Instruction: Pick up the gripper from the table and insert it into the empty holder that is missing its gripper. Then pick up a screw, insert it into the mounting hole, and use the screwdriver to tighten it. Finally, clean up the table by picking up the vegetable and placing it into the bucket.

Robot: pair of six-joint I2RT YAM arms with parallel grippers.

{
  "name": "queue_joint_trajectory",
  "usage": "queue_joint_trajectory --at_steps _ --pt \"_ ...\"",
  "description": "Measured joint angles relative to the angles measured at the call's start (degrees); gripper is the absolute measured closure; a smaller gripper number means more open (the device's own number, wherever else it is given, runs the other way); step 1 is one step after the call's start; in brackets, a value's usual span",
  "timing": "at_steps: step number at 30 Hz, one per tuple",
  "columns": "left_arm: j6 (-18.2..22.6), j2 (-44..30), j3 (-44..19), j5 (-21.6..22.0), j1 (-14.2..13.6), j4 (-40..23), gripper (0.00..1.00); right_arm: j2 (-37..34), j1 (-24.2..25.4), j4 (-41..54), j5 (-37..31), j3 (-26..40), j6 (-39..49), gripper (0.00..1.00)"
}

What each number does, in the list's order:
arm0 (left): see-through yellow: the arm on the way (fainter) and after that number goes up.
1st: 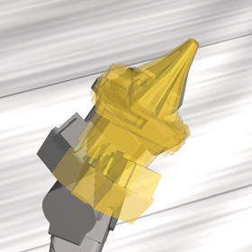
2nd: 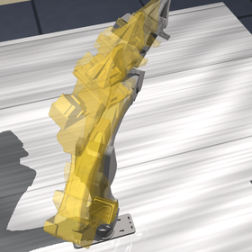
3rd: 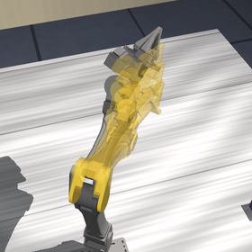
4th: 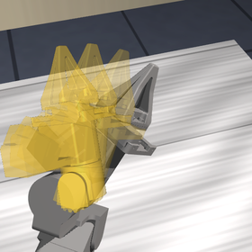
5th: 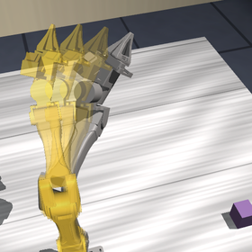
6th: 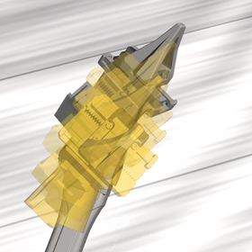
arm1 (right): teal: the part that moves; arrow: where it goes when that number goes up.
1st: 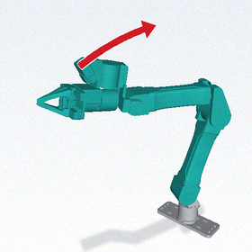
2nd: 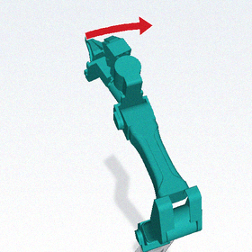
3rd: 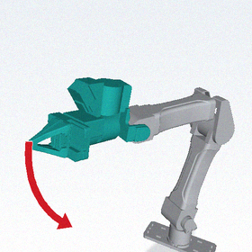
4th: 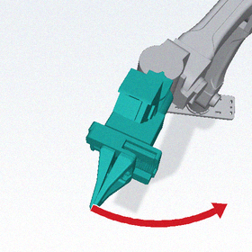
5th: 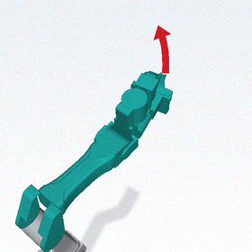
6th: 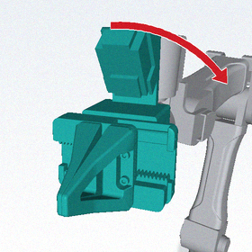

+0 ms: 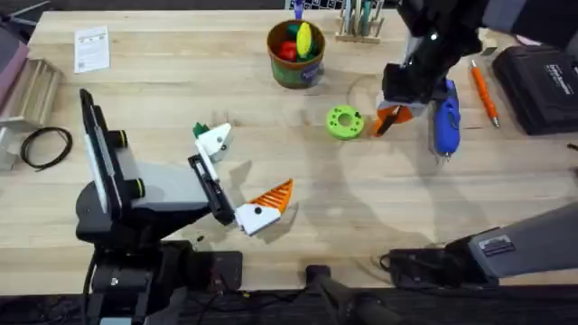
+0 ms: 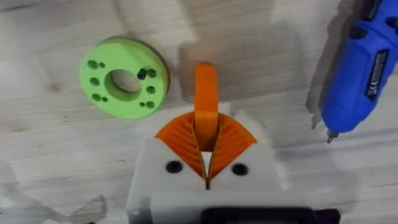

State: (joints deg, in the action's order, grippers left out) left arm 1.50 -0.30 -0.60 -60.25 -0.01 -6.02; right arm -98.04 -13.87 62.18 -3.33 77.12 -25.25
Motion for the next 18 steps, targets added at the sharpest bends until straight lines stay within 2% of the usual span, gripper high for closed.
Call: queue_joint_trajectory --at_steps 3,6,7,8,13,15,18 --pt "0.0 0.0 0.0 0.0 0.0 0.0 0.014 3.2 0.0 0.2 0.0 0.0 0.0 0.992" --pt "0.0 0.0 0.0 0.0 0.0 0.0 0.015 9.3 0.0 0.2 0.2 0.0 0.0 0.992" --pt "0.0 0.0 0.0 0.0 0.0 0.0 0.015 11.6 0.0 0.3 0.4 0.0 0.0 0.992" --pt "0.0 0.0 0.0 0.0 0.0 0.0 0.015 17.7 0.0 0.3 1.7 0.0 0.0 0.992" --pt "0.0 0.0 0.0 0.0 0.0 0.0 0.015 24.1 0.0 0.1 5.2 0.0 0.0 0.992" --pt "0.0 0.0 0.0 0.0 0.0 0.0 0.015 26.0 0.0 -2.0 6.8 -0.8 0.0 0.992" --pt "0.0 0.0 0.0 0.0 0.0 0.0 0.015 30.1 0.0 -8.3 10.5 -5.6 0.0 0.992"
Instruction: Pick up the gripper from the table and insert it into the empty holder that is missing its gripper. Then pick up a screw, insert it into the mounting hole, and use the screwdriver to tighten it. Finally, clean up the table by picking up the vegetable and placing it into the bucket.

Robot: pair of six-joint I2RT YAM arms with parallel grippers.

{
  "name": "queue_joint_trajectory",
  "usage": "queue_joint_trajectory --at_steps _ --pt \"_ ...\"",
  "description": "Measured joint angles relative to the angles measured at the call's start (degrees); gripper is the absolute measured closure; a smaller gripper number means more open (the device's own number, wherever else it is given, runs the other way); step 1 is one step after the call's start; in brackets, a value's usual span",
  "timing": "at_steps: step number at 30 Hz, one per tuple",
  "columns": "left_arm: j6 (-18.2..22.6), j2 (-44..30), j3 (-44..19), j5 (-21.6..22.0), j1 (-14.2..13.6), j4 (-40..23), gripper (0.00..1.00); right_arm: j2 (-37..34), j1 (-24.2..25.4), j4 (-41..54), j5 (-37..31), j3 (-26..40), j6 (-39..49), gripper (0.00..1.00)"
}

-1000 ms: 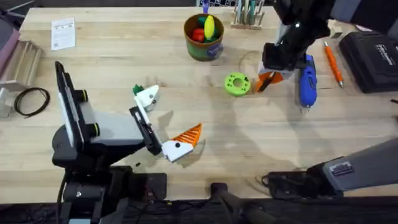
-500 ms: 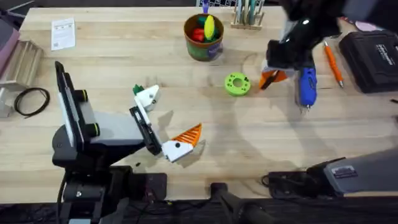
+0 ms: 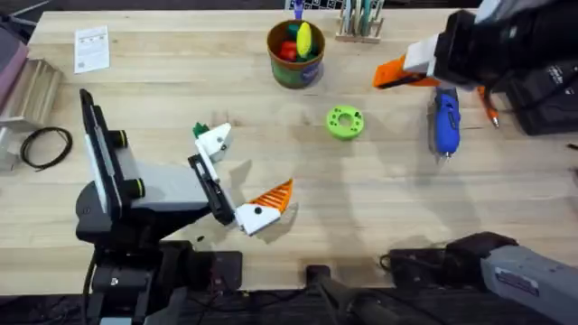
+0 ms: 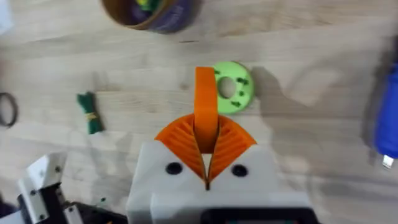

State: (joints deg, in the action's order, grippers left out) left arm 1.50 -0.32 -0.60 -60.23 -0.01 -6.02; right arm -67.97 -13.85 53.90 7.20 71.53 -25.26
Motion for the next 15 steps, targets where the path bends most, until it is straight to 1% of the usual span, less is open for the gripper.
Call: queue_joint_trajectory --at_steps 2,4,6,8,12,15 --pt "0.0 0.0 0.0 0.0 0.0 0.0 0.014 3.1 0.0 -6.1 4.0 -5.5 0.0 0.992" --pt "0.0 0.0 0.0 0.0 0.0 0.0 0.014 5.8 0.0 -13.1 9.5 -11.5 0.0 0.992" --pt "0.0 0.0 0.0 0.0 0.0 0.0 0.016 7.3 0.0 -19.2 15.3 -16.5 -0.1 0.992" --pt "0.0 0.0 0.0 0.0 0.0 0.0 0.015 7.7 0.0 -24.2 21.0 -20.2 -0.7 0.992" --pt "0.0 0.0 0.0 0.0 0.0 0.0 0.015 6.5 0.2 -36.1 33.2 -25.6 -2.7 0.992" --pt "0.0 0.0 0.0 0.0 0.0 0.0 0.015 2.6 0.3 -44.0 42.8 -26.4 -3.6 0.992"
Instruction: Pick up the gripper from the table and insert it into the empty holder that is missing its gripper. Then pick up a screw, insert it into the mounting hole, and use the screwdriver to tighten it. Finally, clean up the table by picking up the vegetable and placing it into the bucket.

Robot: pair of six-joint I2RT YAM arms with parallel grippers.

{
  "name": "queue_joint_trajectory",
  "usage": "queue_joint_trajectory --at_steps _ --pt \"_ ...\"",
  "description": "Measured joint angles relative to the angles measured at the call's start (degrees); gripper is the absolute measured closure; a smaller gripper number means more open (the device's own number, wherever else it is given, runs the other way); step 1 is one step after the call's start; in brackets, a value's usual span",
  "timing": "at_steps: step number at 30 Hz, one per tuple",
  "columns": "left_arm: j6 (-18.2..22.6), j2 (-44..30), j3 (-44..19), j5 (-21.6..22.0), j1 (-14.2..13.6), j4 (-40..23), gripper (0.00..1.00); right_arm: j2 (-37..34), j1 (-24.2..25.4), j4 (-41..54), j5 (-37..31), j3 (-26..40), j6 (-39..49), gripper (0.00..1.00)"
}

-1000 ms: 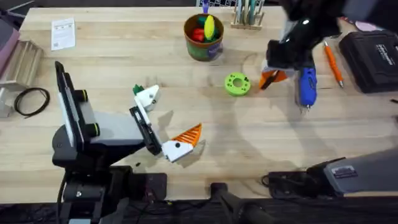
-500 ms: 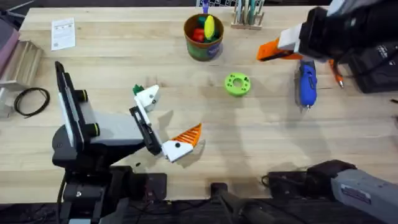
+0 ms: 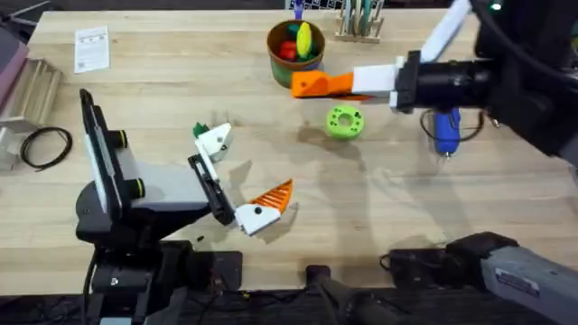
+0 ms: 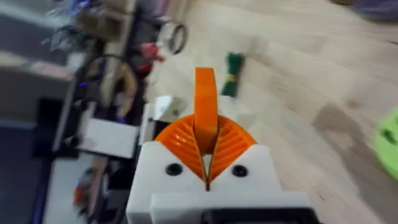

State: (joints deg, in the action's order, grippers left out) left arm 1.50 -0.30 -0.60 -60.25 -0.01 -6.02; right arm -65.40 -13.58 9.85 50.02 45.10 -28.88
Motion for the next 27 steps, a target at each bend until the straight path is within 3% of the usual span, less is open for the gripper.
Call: queue_joint_trajectory --at_steps 7,13,18,27 --pt "0.0 0.0 0.0 0.0 0.0 0.0 0.015 -13.4 0.0 -15.3 20.1 0.0 -5.0 0.992" --pt "0.0 0.0 0.0 0.0 0.0 0.0 0.015 -22.1 -0.4 -18.0 29.9 -0.4 -9.0 0.992" --pt "0.0 0.0 0.0 0.0 0.0 0.0 0.014 -24.8 -2.6 -21.9 34.7 -0.5 -10.0 0.992" --pt "0.0 0.0 0.0 0.0 0.0 0.0 0.014 -28.5 -7.0 -25.2 36.9 -0.5 -10.5 0.992"
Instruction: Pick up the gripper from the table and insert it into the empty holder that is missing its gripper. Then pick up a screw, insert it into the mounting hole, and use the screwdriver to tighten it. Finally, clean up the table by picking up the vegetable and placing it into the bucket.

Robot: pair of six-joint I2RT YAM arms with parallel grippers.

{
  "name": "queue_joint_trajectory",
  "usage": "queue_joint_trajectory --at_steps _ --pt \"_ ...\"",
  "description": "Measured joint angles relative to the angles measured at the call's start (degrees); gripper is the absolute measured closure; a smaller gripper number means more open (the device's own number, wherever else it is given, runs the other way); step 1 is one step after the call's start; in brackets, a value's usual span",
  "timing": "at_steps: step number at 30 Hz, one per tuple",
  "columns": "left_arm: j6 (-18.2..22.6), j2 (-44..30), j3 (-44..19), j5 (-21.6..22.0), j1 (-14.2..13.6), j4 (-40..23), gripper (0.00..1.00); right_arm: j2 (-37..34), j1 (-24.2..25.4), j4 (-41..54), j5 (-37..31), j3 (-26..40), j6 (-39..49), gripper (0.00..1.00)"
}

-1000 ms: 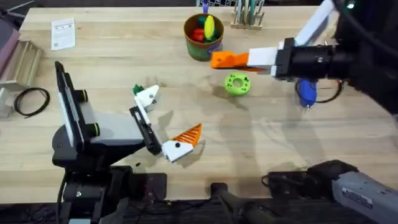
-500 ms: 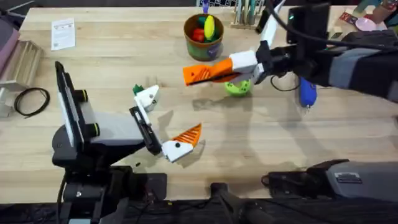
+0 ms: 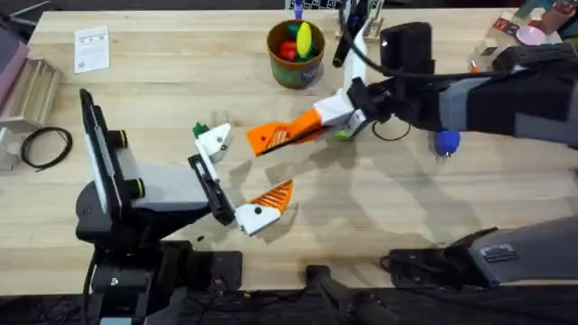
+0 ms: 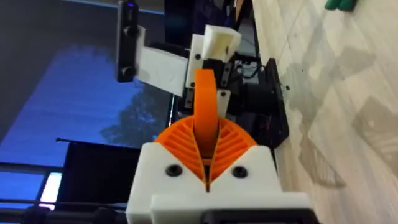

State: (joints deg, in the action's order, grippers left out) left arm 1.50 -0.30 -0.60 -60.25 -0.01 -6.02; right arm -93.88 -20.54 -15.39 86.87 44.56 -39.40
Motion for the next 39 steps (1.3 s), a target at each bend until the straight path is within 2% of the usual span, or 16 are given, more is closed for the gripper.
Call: queue_joint_trajectory --at_steps 12,28,39 --pt "0.0 0.0 0.0 0.0 0.0 0.0 0.015 -3.6 -4.2 -3.5 -0.5 0.0 -1.1 0.992" --pt "0.0 0.0 0.0 0.0 0.0 0.0 0.015 -5.6 -4.8 -5.3 0.3 0.4 -4.2 0.992" --pt "0.0 0.0 0.0 0.0 0.0 0.0 0.015 -7.7 -5.1 -5.4 0.4 3.4 -5.3 0.993"
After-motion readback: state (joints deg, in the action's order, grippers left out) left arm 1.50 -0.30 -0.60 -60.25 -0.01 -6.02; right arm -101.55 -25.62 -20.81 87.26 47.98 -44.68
